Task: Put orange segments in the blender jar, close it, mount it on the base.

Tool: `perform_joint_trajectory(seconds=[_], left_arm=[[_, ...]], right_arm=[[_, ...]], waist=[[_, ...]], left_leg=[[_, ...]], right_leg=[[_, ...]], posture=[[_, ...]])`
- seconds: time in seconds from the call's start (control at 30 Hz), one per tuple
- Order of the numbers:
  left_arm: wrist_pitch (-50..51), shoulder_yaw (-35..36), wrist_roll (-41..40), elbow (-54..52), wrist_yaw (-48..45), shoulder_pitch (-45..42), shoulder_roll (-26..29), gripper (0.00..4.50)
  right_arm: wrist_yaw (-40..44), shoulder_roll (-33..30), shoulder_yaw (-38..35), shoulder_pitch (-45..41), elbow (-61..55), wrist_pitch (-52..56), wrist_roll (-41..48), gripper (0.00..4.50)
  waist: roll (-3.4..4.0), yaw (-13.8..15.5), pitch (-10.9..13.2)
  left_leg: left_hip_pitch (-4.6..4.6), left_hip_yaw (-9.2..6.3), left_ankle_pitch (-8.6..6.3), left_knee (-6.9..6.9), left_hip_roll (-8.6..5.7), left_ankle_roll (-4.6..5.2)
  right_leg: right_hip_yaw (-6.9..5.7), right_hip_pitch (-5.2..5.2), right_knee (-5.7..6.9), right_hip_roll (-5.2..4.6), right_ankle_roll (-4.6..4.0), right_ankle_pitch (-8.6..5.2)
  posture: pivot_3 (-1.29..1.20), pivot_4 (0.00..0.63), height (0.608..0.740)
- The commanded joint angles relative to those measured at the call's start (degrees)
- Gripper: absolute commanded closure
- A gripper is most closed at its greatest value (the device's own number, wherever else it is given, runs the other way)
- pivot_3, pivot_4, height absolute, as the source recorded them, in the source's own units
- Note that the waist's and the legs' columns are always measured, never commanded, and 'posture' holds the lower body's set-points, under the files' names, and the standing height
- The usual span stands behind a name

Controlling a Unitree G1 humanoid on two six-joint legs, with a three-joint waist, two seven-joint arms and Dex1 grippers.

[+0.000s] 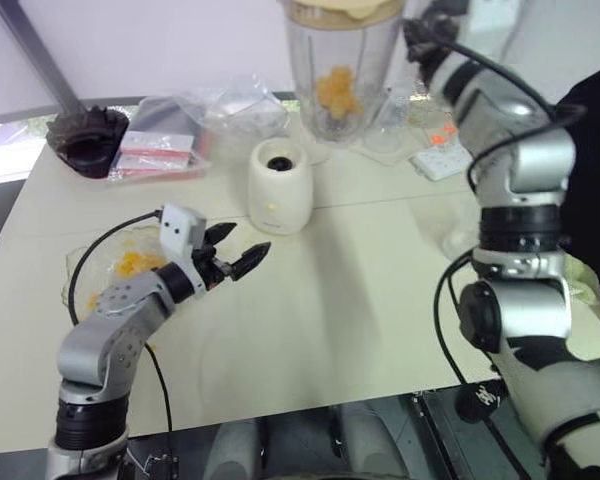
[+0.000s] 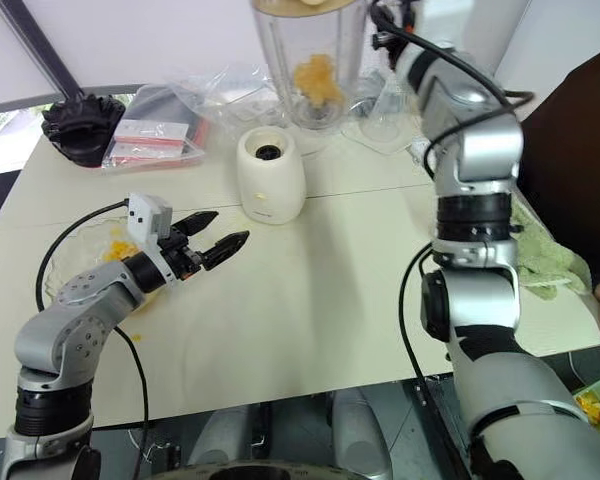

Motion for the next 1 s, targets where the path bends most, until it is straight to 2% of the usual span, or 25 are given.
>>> perform_joint_trajectory(seconds=[0.03,0.2,0.43,0.7,1.0], left_arm=[[-2.2,-0.4,0.5,-2.9,1.0,1.0,0.0,0.02],[-2.7,-0.7,1.0,-5.6,3.7,3.3,-0.2,0.02],[-2.4,0.2,0.2,-7.9,6.1,4.9,-0.1,0.02],[-2.9,-0.3,0.5,-7.4,7.4,4.5,-0.1,0.02],[-2.8,-0.2,0.2,-6.7,7.3,3.7,0.4,0.02]], right_arm=[[-1.0,1.7,-0.3,-6.7,6.1,-7.1,-0.8,3.56],[-1.6,5.9,-0.3,-10.8,19.3,-15.2,-1.5,3.56],[-1.6,7.9,-0.1,-12.2,28.0,-21.3,-2.3,3.56],[-1.7,9.0,0.0,-10.6,29.5,-22.5,-2.4,3.56],[-2.3,9.8,0.7,-8.4,24.1,-20.1,-2.6,3.56]], waist=[[-0.01,0.1,0.0],[0.00,0.1,0.1],[0.03,0.1,0.1],[0.03,0.0,0.1],[0.03,-0.1,0.1]], left_leg=[[-0.01,0.01,0.00,-0.01,0.00,0.00],[-0.05,-0.03,0.00,-0.04,0.00,0.00],[-0.05,-0.10,0.00,-0.06,0.00,-0.01],[-0.04,-0.10,0.00,-0.06,0.00,0.00],[-0.04,-0.11,0.00,-0.06,0.00,-0.01]], right_leg=[[0.00,0.00,-0.01,-0.01,0.03,0.02],[-0.02,-0.02,-0.03,-0.06,0.05,0.03],[-0.05,-0.03,-0.01,-0.05,-0.01,0.00],[-0.06,-0.03,0.00,-0.02,-0.01,0.00],[-0.06,-0.03,0.00,-0.01,-0.01,0.00]], posture=[[0.00,0.150,0.740],[0.00,0.150,0.740],[0.00,0.150,0.740],[0.00,0.150,0.740],[0.00,0.150,0.740]])
